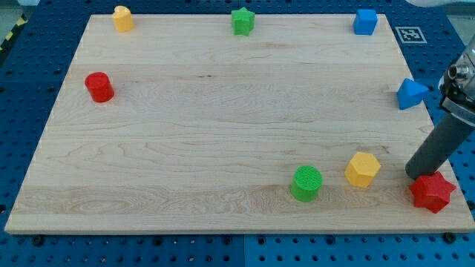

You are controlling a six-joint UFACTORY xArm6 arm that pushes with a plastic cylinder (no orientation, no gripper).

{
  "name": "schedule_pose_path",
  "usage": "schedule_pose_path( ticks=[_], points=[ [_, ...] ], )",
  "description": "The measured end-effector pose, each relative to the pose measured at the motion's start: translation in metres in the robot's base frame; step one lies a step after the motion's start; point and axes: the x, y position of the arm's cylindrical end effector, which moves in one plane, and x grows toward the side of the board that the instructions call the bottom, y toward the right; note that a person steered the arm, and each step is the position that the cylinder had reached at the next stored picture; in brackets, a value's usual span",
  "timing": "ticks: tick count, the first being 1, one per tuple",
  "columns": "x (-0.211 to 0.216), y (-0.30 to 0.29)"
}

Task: Move the green circle towards the bottom left corner of the board

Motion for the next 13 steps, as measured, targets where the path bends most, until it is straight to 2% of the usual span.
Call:
schedule_pose_path(
  ticks=[1,4,8,10,13],
  points=[
    [-0.001,0.0],
    [-0.007,-0.095],
    [-0.008,-0.094],
    [0.014,-0.096],
    [0.015,-0.189]
  ],
)
